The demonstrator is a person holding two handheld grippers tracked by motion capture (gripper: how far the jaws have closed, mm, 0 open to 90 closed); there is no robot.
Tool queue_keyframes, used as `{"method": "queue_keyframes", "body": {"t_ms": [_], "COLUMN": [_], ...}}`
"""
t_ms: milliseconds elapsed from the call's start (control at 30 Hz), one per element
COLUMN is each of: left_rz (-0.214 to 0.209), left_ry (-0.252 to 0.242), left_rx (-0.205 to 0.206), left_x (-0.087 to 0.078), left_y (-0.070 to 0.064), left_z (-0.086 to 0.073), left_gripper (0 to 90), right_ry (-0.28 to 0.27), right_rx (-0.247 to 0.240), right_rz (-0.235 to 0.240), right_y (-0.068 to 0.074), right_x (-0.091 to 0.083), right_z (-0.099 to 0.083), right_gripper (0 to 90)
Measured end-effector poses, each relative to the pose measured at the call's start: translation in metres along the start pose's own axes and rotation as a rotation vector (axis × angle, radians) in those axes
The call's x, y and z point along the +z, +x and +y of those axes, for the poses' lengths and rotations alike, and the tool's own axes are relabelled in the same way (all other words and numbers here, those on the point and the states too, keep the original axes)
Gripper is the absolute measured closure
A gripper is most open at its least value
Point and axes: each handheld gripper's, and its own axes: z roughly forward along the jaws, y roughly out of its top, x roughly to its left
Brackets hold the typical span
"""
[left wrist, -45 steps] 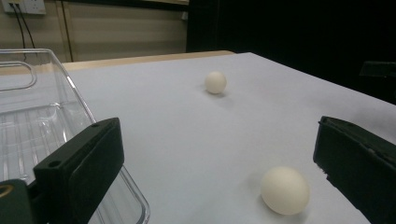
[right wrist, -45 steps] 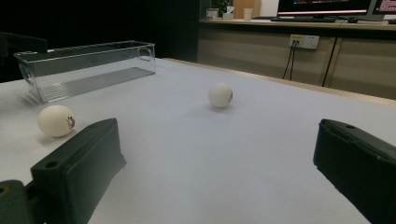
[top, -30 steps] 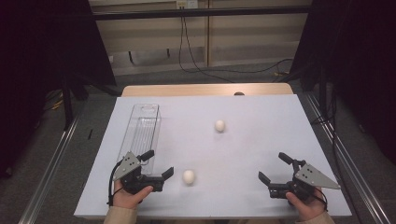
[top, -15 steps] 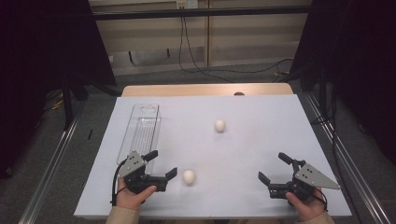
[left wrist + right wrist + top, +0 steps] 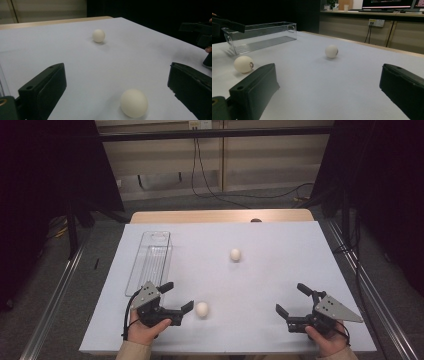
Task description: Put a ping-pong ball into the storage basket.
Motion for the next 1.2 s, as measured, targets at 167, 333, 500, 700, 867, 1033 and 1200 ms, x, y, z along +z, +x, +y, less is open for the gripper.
{"method": "queue_keyframes", "body": {"t_ms": [167,333,500,700,867,1033,1200], "left_rz": [-0.006,-0.018,-0.026,-0.033,-0.031,-0.036,-0.039], "left_ry": [0.014,0.034,0.043,0.064,0.076,0.084,0.098], "left_rx": [0.000,0.004,0.008,0.014,0.022,0.028,0.036], "left_x": [0.003,0.007,0.009,0.011,0.013,0.016,0.019], "left_y": [-0.002,-0.004,-0.004,-0.004,-0.006,-0.008,-0.010], "left_z": [0.000,-0.001,-0.001,-0.002,-0.002,-0.002,-0.002], "left_gripper": [2.0,2.2,2.3,2.4,2.4,2.6,2.6], "right_ry": [-0.001,0.000,-0.001,0.000,0.000,-0.001,-0.002], "right_rx": [0.000,-0.001,0.000,0.000,-0.001,0.001,0.000], "right_rz": [-0.001,0.004,0.005,0.003,0.003,0.002,0.003], "right_y": [-0.001,0.000,0.000,0.000,0.000,0.000,0.000], "right_x": [0.000,0.001,0.000,0.001,0.001,0.001,0.000], "right_z": [0.000,0.000,0.000,0.000,0.000,0.000,0.000], "right_gripper": [0.8,0.8,1.0,0.9,0.9,0.9,0.9]}}
